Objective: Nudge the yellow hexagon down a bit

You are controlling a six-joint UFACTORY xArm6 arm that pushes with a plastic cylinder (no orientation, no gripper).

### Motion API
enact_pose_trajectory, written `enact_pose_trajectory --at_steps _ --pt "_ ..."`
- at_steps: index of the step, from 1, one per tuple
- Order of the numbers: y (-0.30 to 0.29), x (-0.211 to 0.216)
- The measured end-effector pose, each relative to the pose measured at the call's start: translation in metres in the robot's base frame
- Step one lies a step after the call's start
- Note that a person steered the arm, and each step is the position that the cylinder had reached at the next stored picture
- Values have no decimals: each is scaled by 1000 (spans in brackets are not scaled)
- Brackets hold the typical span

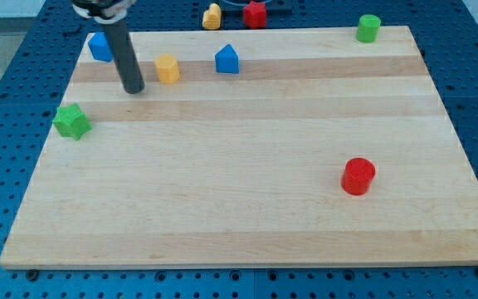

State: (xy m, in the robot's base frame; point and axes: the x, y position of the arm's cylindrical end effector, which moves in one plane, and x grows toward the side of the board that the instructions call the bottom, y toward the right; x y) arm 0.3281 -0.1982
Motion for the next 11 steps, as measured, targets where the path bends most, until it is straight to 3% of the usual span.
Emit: enact_pose_trajectory --at_steps 2,3,7,11 --pt "-32 -70" --pt "-28 -81" --pt "-13 -79" --pt "88 -57"
